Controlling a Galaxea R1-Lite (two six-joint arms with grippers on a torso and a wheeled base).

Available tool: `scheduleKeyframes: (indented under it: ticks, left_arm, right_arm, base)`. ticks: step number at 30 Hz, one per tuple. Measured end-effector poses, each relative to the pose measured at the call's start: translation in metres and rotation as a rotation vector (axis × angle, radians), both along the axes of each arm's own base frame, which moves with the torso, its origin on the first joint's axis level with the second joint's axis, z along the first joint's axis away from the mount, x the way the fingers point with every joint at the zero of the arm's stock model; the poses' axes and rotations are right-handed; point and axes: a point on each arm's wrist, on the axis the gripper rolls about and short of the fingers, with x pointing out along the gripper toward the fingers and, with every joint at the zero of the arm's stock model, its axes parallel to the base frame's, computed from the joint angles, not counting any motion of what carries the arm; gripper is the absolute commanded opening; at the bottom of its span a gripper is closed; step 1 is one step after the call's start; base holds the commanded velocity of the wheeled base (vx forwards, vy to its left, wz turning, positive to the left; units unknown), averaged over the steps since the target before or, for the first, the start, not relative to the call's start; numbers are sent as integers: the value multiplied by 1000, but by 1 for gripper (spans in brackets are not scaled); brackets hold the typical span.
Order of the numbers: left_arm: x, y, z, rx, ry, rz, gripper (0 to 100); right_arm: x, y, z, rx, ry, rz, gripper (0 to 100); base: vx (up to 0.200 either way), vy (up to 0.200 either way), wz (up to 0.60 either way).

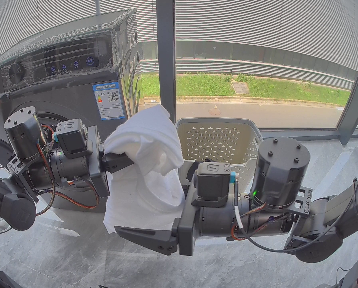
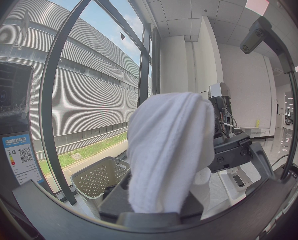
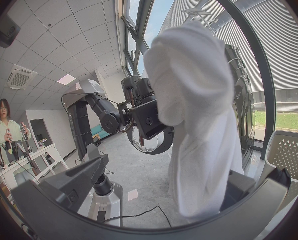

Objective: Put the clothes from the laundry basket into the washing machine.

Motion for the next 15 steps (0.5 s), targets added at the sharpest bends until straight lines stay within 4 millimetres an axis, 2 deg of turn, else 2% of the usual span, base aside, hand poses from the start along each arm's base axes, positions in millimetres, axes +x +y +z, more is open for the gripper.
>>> scheduleKeyframes:
  ticks: [10, 11, 15]
  left_arm:
    - [1, -1, 3, -5, -11, 1, 0]
    - [1, -1, 4, -6, -13, 1, 0]
    - [2, -1, 5, -8, -17, 0, 0]
  right_arm:
    - [18, 9, -12, -21, 9, -50, 100]
    - [19, 9, -13, -23, 10, -62, 0]
    - [27, 10, -14, -21, 7, -91, 0]
  base:
    - [0, 0, 0]
    - [0, 0, 0]
    - [0, 0, 0]
